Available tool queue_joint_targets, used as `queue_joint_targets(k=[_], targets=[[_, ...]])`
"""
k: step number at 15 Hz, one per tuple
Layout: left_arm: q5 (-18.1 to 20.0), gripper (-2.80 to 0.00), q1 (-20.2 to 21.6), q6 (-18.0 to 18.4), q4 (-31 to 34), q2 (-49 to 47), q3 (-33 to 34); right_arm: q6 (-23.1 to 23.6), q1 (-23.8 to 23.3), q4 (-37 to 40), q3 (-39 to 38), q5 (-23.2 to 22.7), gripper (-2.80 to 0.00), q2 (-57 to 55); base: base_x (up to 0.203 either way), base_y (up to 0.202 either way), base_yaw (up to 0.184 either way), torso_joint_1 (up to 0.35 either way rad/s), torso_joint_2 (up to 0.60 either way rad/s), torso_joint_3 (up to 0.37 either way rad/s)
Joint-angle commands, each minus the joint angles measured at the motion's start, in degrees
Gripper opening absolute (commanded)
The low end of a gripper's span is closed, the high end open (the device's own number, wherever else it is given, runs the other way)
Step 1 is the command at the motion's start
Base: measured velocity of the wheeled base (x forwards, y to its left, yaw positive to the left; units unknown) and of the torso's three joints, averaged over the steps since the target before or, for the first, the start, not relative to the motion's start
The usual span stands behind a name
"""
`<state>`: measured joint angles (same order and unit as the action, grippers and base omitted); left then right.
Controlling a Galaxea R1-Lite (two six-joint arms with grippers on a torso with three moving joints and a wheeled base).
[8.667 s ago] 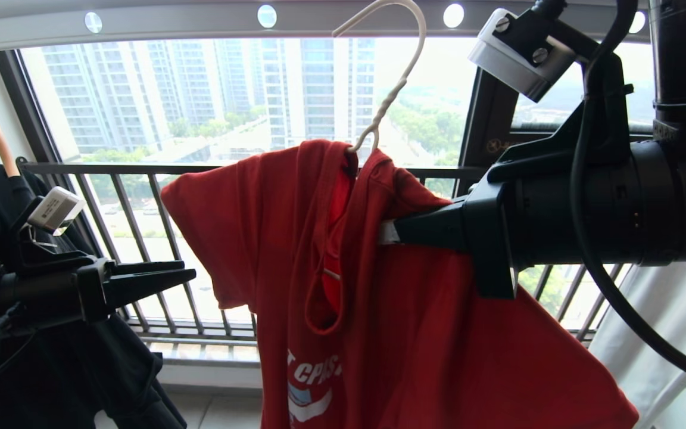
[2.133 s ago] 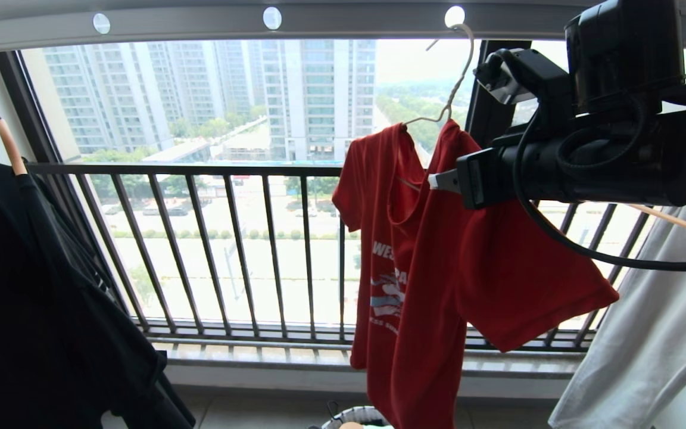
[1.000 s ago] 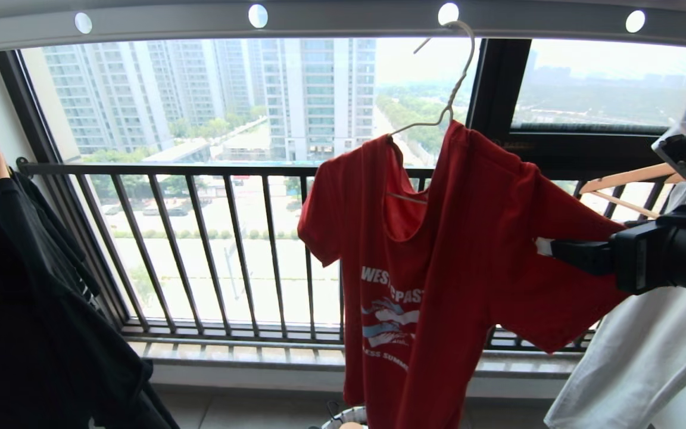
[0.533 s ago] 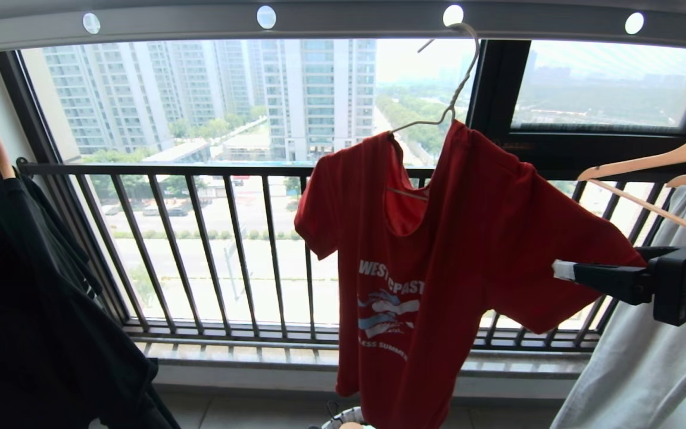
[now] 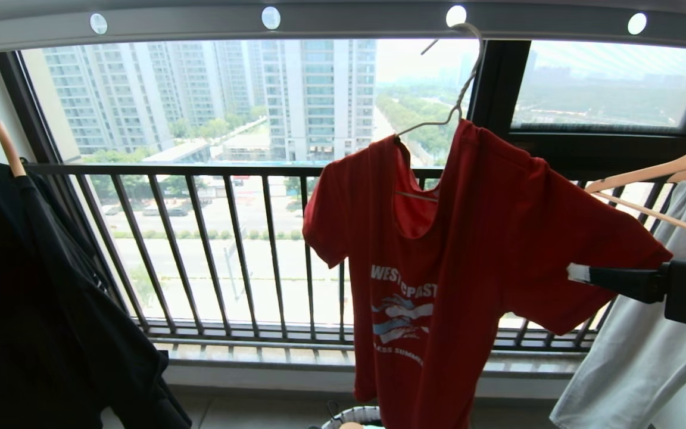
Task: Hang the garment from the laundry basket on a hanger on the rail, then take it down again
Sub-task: Take the clothes off the clothes rack
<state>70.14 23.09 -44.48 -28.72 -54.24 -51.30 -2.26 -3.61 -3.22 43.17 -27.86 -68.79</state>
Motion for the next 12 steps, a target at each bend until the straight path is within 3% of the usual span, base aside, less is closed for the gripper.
queue_joint_targets(k=[1,6,7,12], targets=[[0.35,-2.8,0.03,-0.25,-0.19,0.01,0.06,-0.03,-3.81,-2.18,-1.41,-5.31,0.0,-3.29,0.0,0.0,0.0,0.0,0.0,0.0],[0.35,-2.8,0.03,-0.25,-0.28,0.01,0.32,-0.12,-3.93,-10.21,-4.97,-9.98,0.0,-8.02,0.0,0.0,0.0,0.0,0.0,0.0],[0.35,-2.8,0.03,-0.25,-0.28,0.01,0.32,-0.12,-3.86,-11.02,-5.55,-10.47,-2.8,-8.02,0.0,0.0,0.0,0.0,0.0,0.0],[0.35,-2.8,0.03,-0.25,-0.28,0.1,0.32,-0.21,-3.95,-11.02,-5.99,-10.55,-2.8,-7.35,0.0,0.0,0.0,0.0,0.0,0.0]])
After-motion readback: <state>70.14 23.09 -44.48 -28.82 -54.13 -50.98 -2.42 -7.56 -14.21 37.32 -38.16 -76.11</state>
